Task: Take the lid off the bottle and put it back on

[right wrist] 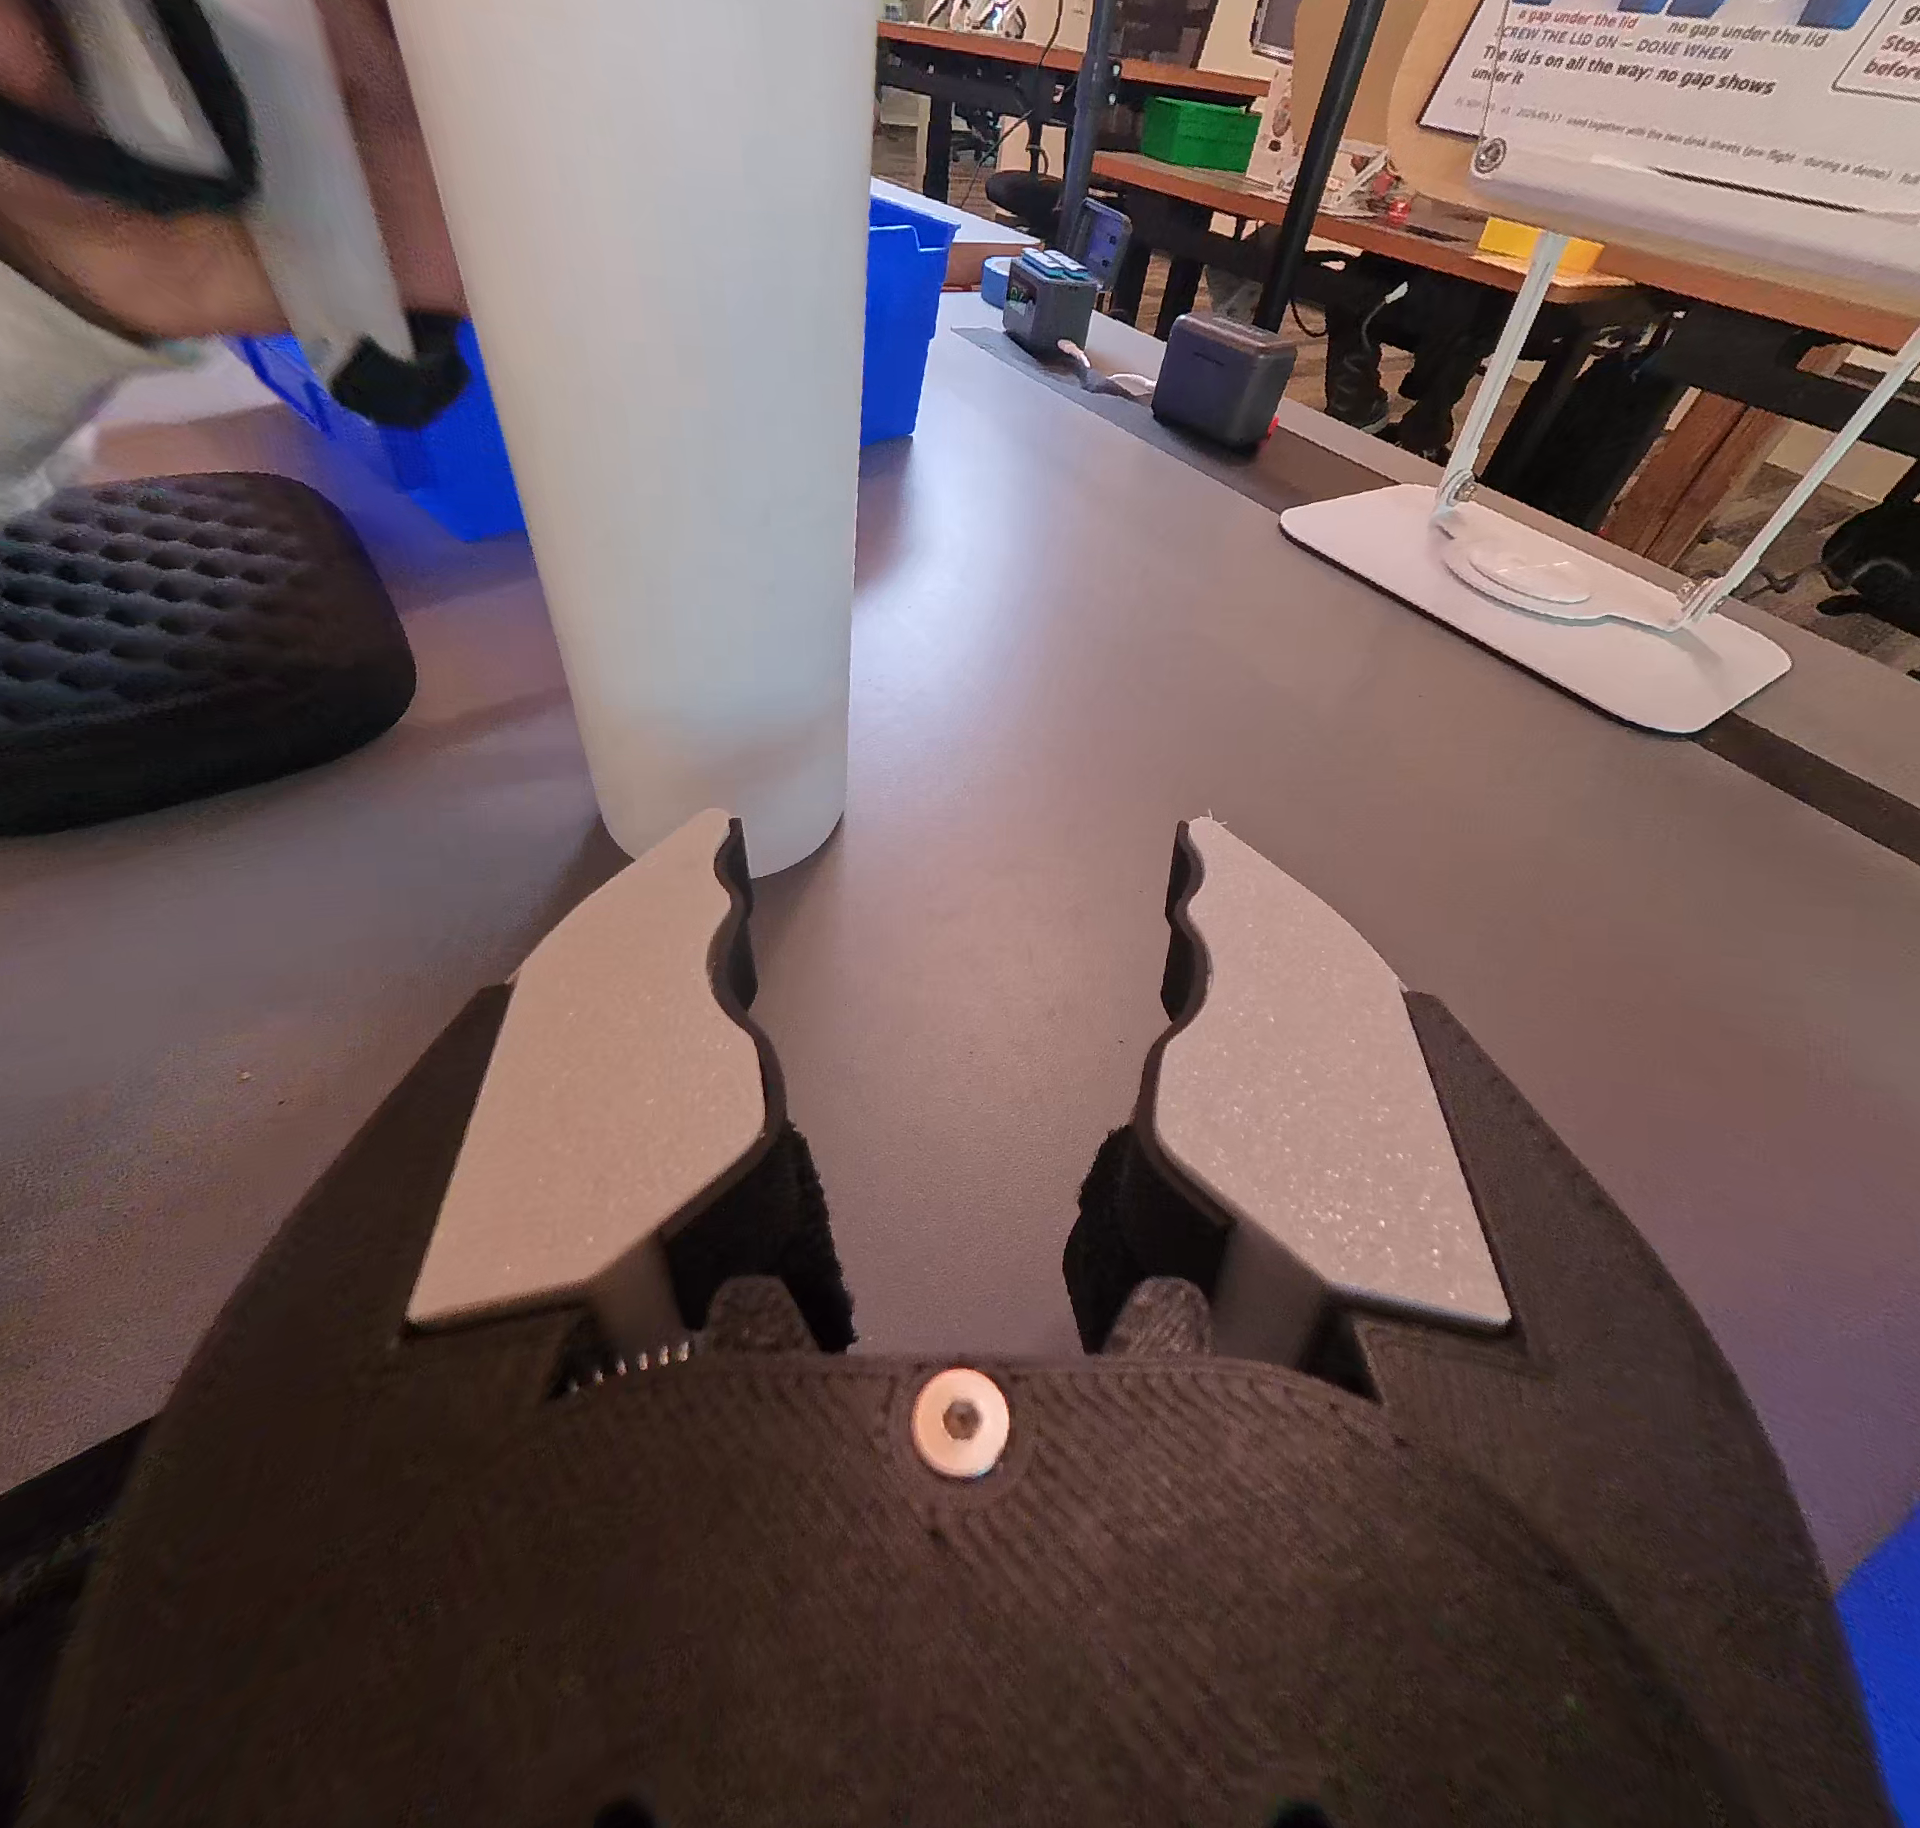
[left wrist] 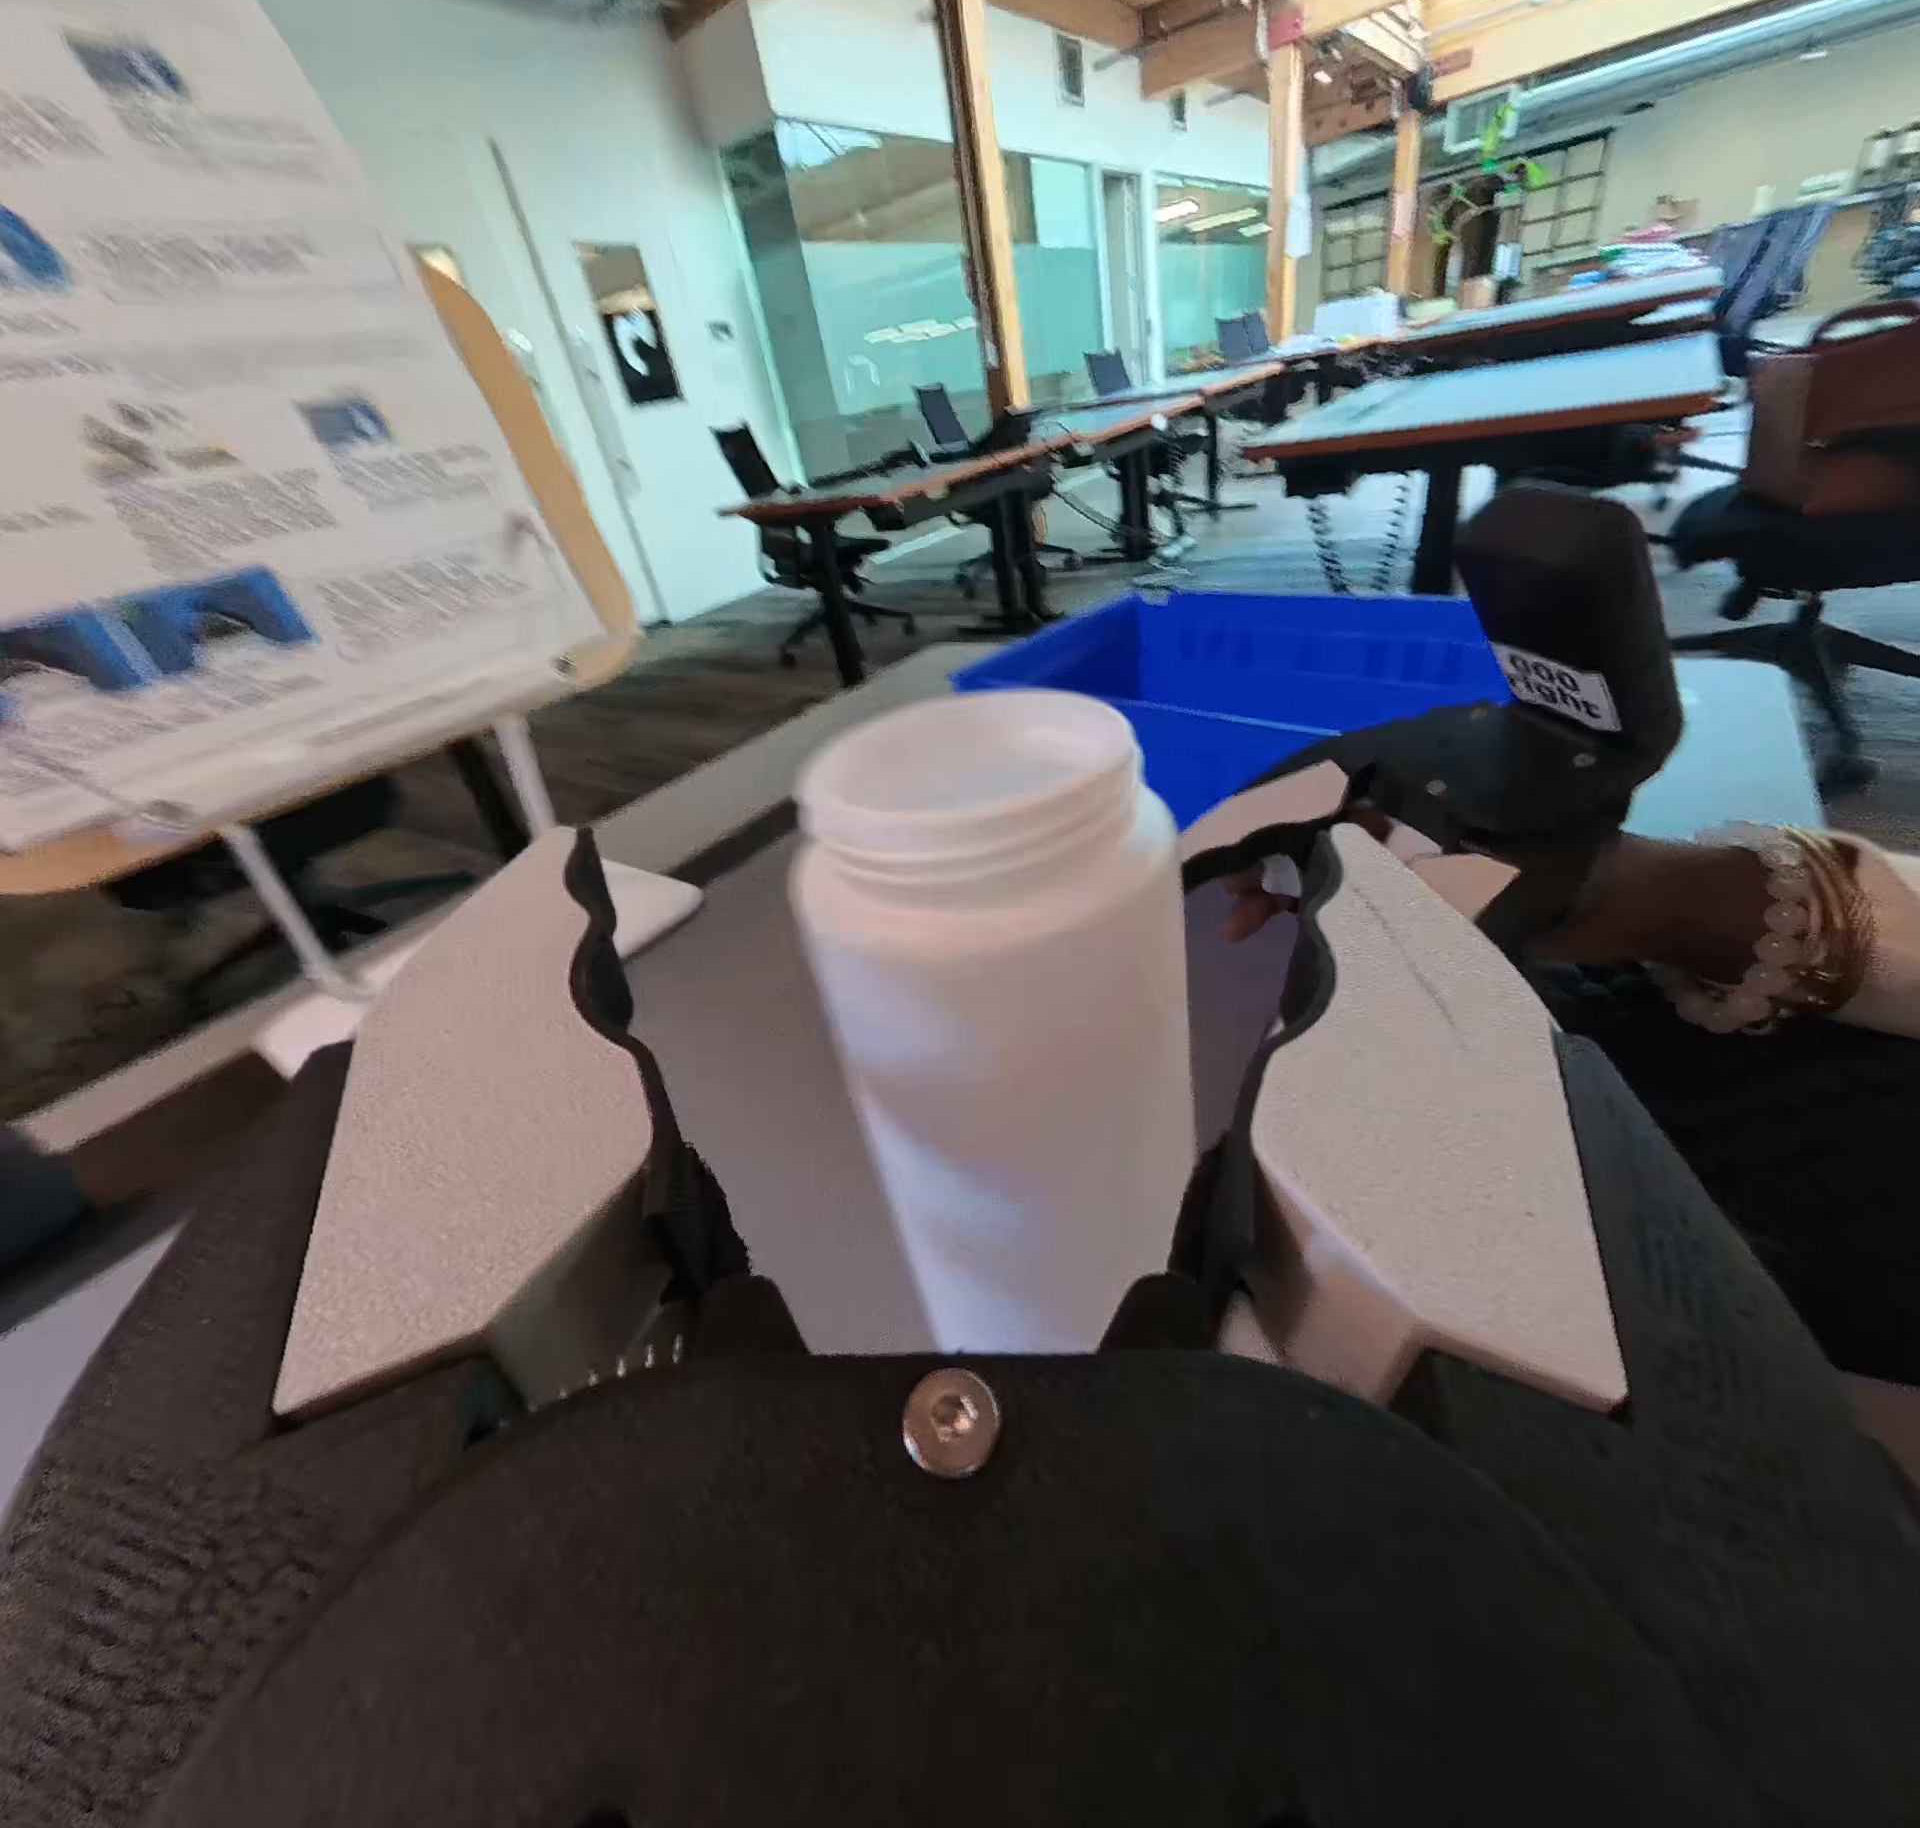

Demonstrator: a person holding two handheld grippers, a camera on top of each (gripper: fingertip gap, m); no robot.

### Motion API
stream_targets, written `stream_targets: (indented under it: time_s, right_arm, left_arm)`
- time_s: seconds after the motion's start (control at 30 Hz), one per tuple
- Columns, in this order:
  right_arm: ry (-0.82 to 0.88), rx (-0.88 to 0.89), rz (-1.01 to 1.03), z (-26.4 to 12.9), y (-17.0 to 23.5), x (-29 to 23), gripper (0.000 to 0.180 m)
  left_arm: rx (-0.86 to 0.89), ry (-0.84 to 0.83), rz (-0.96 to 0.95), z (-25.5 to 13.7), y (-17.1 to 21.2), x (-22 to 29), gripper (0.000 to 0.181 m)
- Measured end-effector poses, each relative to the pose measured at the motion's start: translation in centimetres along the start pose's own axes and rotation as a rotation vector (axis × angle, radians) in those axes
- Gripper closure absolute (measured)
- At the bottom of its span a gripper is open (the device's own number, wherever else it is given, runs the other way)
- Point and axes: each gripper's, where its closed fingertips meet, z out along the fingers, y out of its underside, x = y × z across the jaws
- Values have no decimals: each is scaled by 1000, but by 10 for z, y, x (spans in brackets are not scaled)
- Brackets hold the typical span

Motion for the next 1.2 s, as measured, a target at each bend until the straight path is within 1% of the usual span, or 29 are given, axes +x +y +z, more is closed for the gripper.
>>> stream_targets:
  time_s: [0.07,0.13,0.17,0.2,0.27,0.37,0.4,0.43,0.5,0.6,0.7,0.83,0.9,0.97,1.03,1.1,1.2]
  right_arm:
    - [1,2,3,0,0,0,102]
    - [1,3,6,0,0,1,102]
    - [0,2,8,0,0,0,102]
    - [0,3,8,0,-1,0,102]
    - [0,4,7,-1,-1,0,102]
    - [-1,0,2,0,-1,-1,102]
    - [0,-2,0,0,0,-1,102]
    - [2,-6,-1,0,1,0,102]
    - [5,-7,2,0,1,0,102]
    - [8,-4,13,0,1,2,102]
    - [6,-3,17,0,1,2,103]
    - [0,-16,11,2,3,0,103]
    - [4,-16,7,1,3,0,103]
    - [7,-15,9,1,3,1,103]
    - [6,-12,12,0,3,1,103]
    - [6,-12,10,0,3,1,103]
    - [2,-13,-1,1,2,0,103]
  left_arm:
    - [53,-92,61,-25,-23,-22,65]
    - [74,-230,127,-55,-38,-59,81]
    - [44,-292,146,-70,-38,-81,87]
    - [-19,-323,148,-84,-31,-101,87]
    - [-233,-308,100,-105,6,-137,87]
    - [-588,-277,-30,-136,82,-182,86]
    - [-670,-268,-66,-144,103,-192,85]
    - [-682,-283,-113,-147,115,-204,88]
    - [-724,-281,-175,-153,136,-219,88]
    - [-797,-311,-159,-164,161,-236,88]
    - [-862,-252,-182,-163,185,-229,87]
    - [-953,-266,-158,-163,215,-231,88]
    - [-914,-247,-233,-157,217,-226,112]
    - [-934,-271,-222,-161,216,-228,112]
    - [-912,-370,-121,-166,202,-239,113]
    - [-812,-475,-18,-167,173,-244,113]
    - [-582,-617,176,-165,104,-233,113]
